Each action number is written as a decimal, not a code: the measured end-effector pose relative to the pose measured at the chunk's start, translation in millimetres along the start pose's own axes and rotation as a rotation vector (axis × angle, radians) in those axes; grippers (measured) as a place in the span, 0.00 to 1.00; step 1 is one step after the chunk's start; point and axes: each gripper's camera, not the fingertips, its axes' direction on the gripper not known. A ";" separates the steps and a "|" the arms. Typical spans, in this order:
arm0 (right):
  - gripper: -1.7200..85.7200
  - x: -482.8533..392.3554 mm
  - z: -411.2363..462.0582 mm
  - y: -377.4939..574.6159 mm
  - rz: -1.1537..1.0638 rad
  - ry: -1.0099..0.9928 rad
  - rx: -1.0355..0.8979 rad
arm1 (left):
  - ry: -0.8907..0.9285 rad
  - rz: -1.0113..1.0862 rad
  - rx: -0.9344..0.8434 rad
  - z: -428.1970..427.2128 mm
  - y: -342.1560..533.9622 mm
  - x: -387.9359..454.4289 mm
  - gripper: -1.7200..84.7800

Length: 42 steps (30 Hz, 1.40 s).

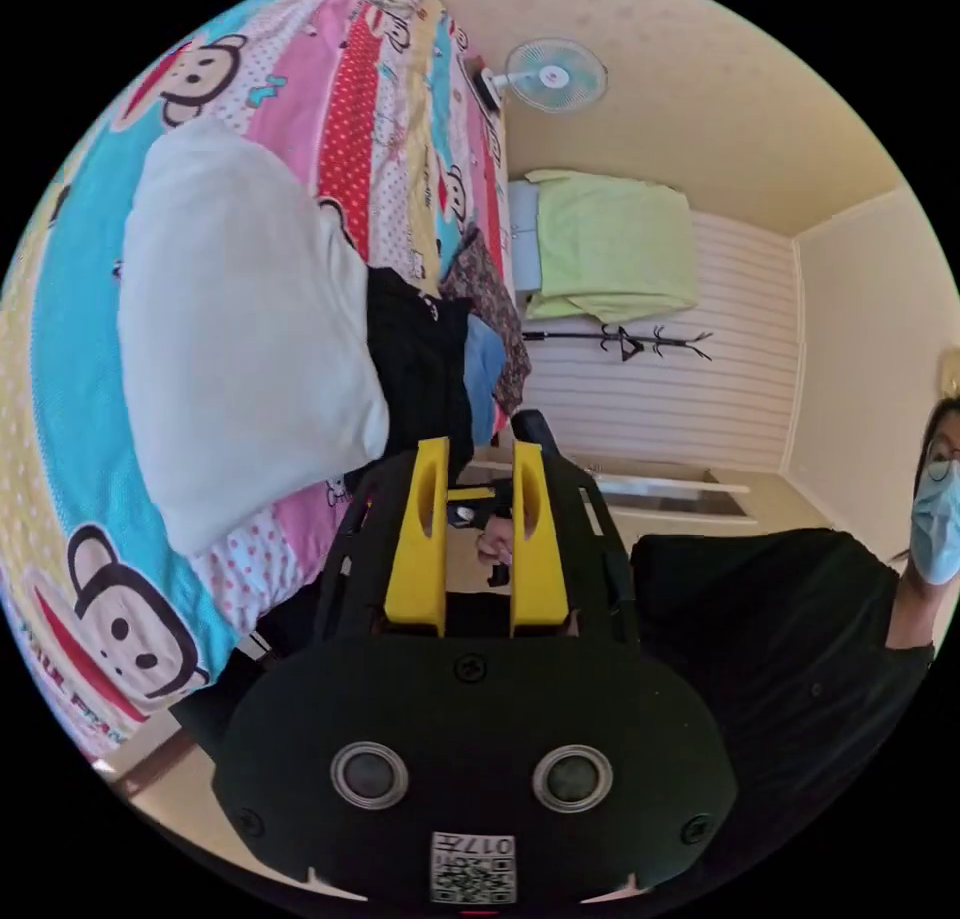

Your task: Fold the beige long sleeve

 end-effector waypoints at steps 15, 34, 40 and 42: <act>0.30 75.0 48.2 -3.8 0.443 -1.008 0.206 | -0.143 -0.522 0.045 9.4 22.9 -146.7 0.23; 0.09 -107.2 60.1 -11.9 0.147 -0.912 0.180 | 0.192 -0.145 0.122 -203.7 128.8 30.1 0.10; 0.07 -285.6 98.7 -45.0 -0.206 -0.933 0.059 | 0.121 0.048 0.392 -364.8 183.4 81.9 0.10; 0.07 -341.2 109.9 -56.7 -0.318 -0.954 0.040 | 0.071 0.119 0.463 -407.2 196.5 96.2 0.11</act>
